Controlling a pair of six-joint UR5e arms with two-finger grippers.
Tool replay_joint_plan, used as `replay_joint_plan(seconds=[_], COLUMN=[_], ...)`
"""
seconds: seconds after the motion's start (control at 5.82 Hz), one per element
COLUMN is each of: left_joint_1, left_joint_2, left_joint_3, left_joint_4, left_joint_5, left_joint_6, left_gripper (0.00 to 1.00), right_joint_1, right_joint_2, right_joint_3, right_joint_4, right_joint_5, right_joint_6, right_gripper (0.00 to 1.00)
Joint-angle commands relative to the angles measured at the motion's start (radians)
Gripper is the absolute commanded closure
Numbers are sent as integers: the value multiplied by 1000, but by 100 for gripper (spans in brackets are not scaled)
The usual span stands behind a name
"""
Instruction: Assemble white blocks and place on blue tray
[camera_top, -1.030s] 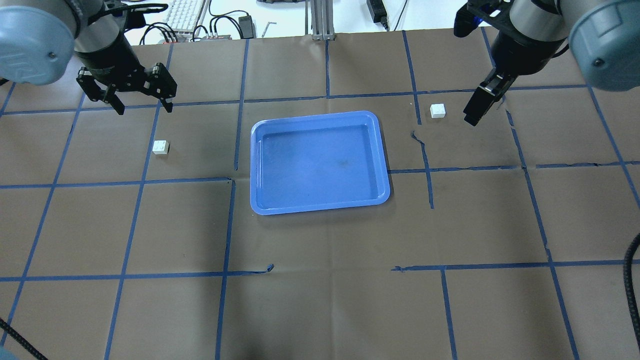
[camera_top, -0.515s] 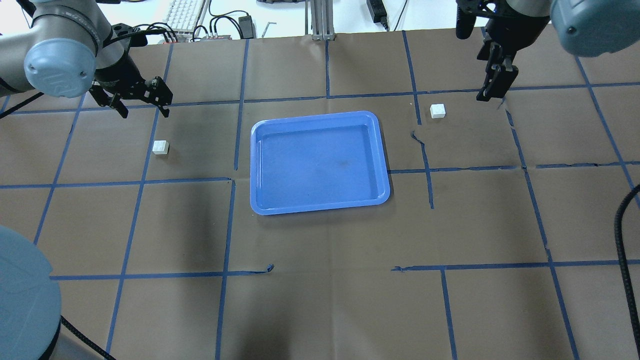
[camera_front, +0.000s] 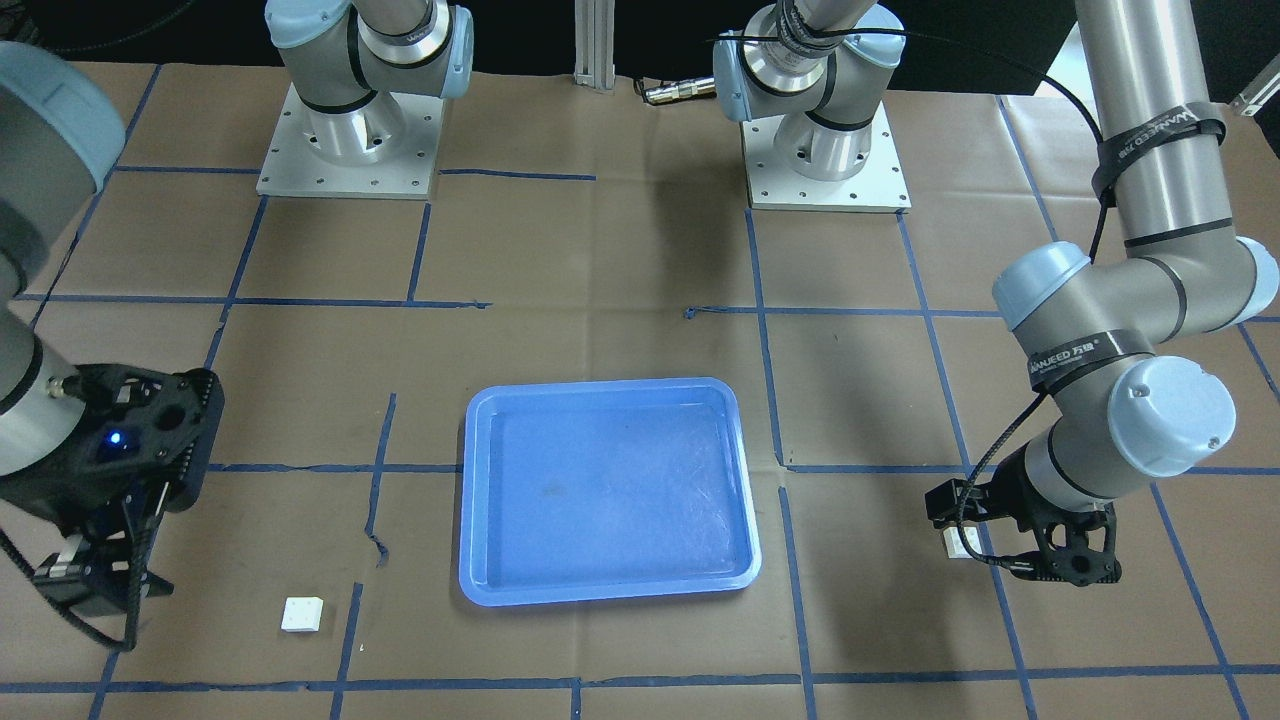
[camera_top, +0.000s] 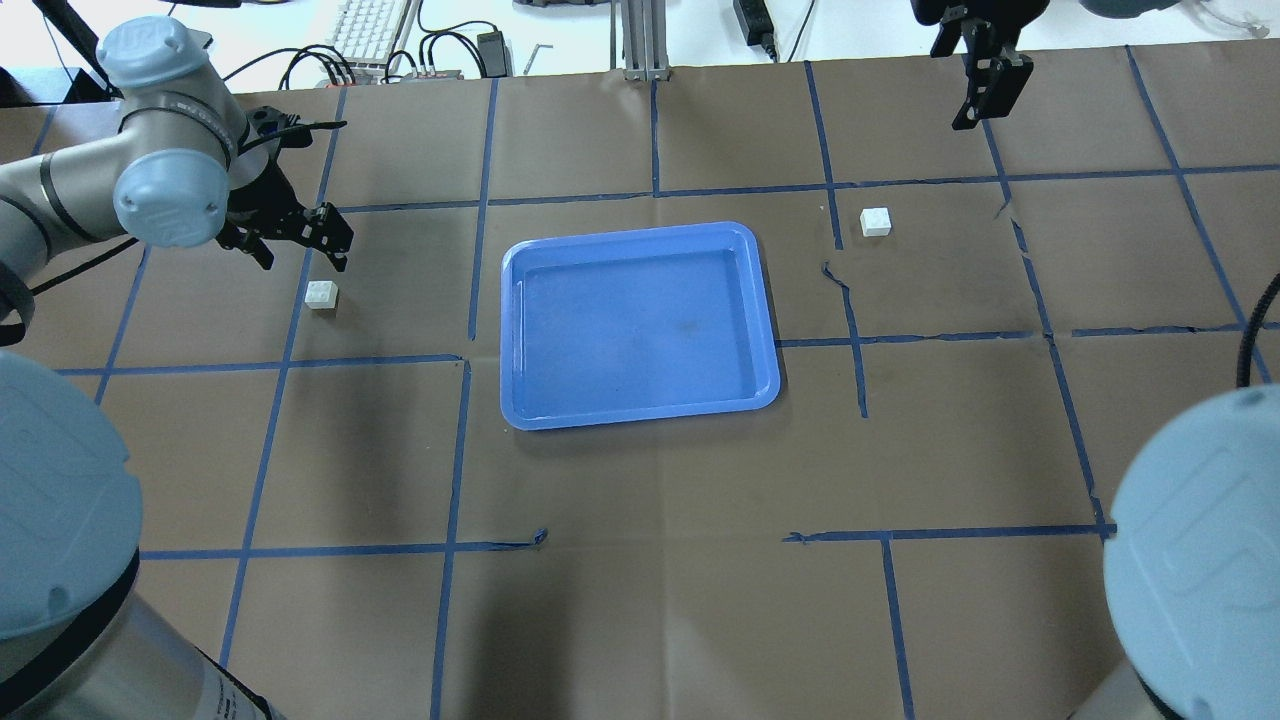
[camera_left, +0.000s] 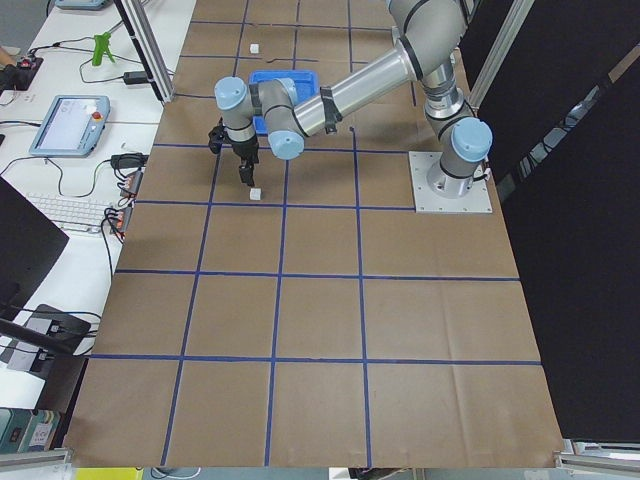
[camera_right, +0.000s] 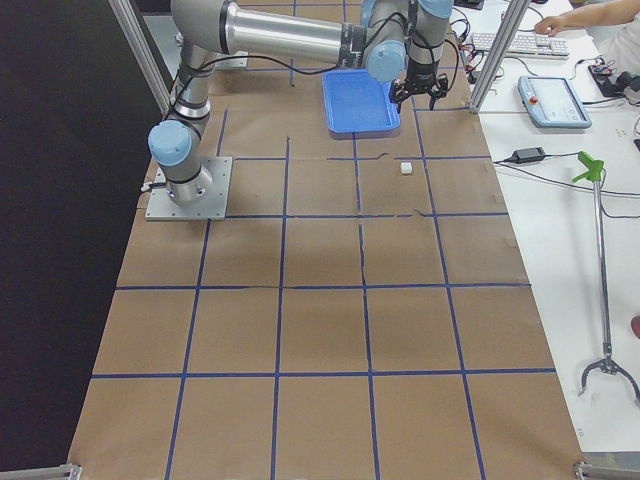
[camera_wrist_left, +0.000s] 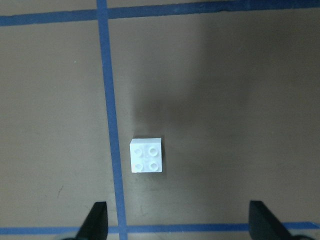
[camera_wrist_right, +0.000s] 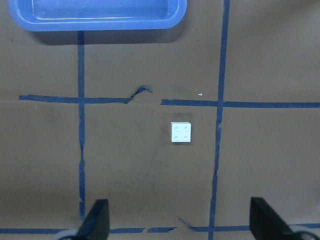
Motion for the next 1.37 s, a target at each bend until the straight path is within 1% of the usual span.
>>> replay_joint_plan(seconds=[0.0,0.34,0.52,0.69,0.86,1.03,1.2], left_joint_1=[10,10,10,10,10,10,-4], left_joint_2=[-48,-65,-65,-69,-68,-56,-24], left_joint_3=[-50,-53,-55,-58,-58,-52,-52], left_joint_4=[109,135,132,132,132,131,126], left_joint_5=[1,1,2,2,5,11,12], left_joint_6=[36,74,74,74,74,86,127], left_gripper=[1,4,28,52,79,99,100], right_joint_1=[-16,-45,-86,-125,-146,-165,-167], right_joint_2=[116,153,181,198,210,224,247], right_joint_3=[-114,-99,-82,-27,52,102,113], right_joint_4=[7,23,30,30,9,-21,-38], right_joint_5=[33,114,208,301,412,482,493], right_joint_6=[-50,-48,-48,-61,-120,-166,-218], right_gripper=[1,0,0,0,0,0,1])
